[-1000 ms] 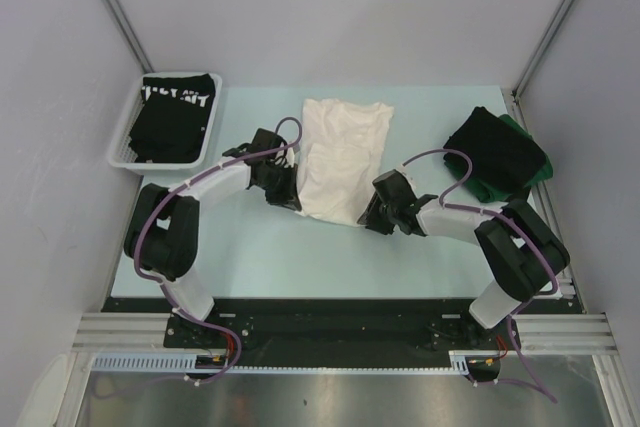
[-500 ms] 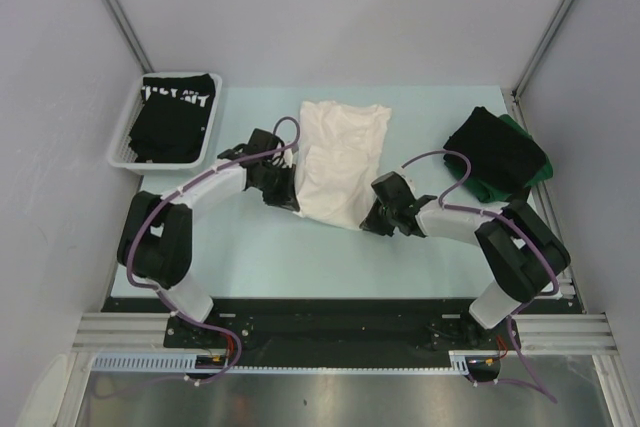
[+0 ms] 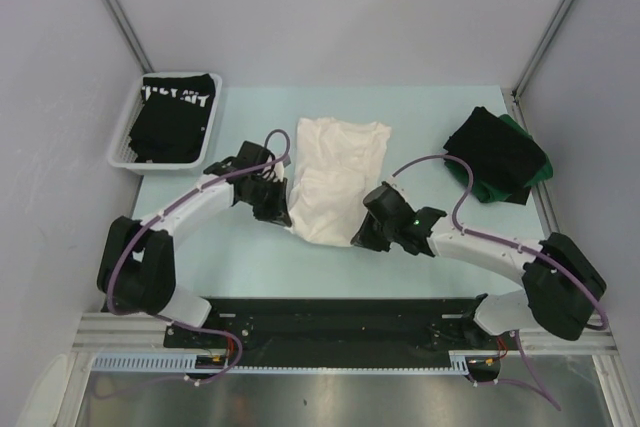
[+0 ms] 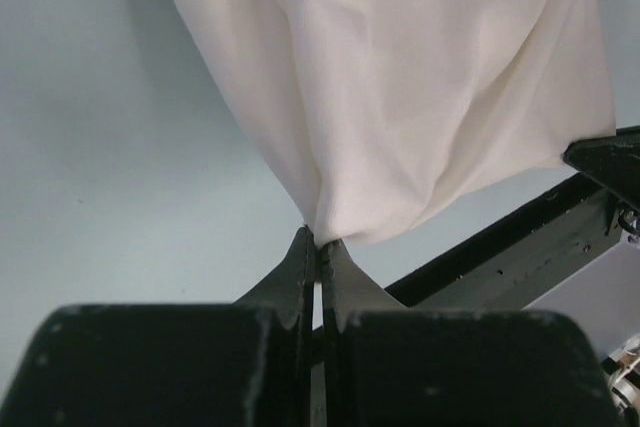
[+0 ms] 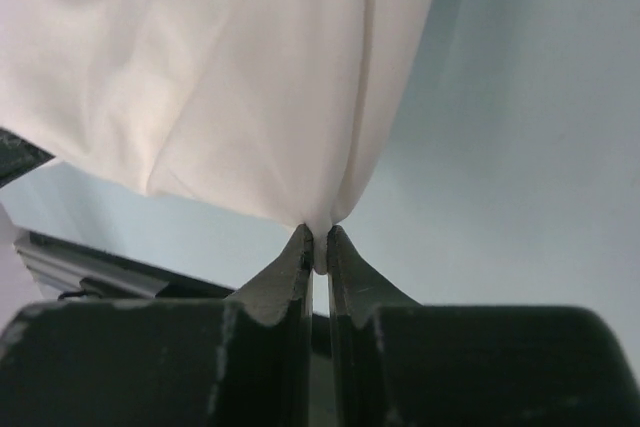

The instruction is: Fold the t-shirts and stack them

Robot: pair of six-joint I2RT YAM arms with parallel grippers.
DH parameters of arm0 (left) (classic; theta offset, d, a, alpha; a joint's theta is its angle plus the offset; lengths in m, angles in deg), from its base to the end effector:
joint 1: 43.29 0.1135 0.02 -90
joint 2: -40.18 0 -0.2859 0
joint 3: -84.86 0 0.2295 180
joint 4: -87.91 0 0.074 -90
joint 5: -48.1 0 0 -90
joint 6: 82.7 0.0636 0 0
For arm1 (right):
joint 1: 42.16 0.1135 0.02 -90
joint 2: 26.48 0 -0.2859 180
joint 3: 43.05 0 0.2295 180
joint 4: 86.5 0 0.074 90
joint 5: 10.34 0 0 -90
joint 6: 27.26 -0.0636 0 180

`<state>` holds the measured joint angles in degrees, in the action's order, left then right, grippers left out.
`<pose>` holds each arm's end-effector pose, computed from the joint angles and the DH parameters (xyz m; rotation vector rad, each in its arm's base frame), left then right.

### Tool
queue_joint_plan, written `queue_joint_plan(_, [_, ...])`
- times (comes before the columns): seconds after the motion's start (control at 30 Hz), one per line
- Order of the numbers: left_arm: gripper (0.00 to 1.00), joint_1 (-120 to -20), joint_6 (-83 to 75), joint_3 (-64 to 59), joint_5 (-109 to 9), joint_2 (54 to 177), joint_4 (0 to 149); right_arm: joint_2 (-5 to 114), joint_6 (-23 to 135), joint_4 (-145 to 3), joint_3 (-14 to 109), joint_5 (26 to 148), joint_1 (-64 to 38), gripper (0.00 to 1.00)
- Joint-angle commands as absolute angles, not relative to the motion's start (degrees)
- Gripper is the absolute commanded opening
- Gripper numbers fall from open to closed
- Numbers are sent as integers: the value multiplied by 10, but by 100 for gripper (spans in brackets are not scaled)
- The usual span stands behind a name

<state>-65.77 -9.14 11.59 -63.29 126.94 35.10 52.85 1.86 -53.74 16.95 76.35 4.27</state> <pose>0.2504 -0.1287 0.2234 0.2578 2.7849 -0.6930 0.1875 0.1917 0.2100 0.3556 2.5983 0.6805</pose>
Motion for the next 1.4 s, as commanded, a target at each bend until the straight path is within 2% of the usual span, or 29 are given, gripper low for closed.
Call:
queue_joint_plan(0.0, [0,-662,-100,146,-655,1204,332,474,-33,-474,168,735,96,0])
queue_joint_plan(0.27, [0,-664,-112,145,-629,1123,300,404,-69,-405,168,682,148,0])
queue_joint_plan(0.37, [0,-664,-112,105,-611,1123,299,374,-59,-400,168,673,131,0])
queue_joint_plan(0.53, [0,-664,-108,14,-604,1179,312,348,-12,-419,173,692,50,0])
queue_joint_plan(0.83, [0,-663,-76,-78,-584,1295,362,417,132,-467,236,732,-71,0])
queue_joint_plan(1.37, [0,-654,-67,-264,-559,1475,367,558,253,-503,353,754,-154,0])
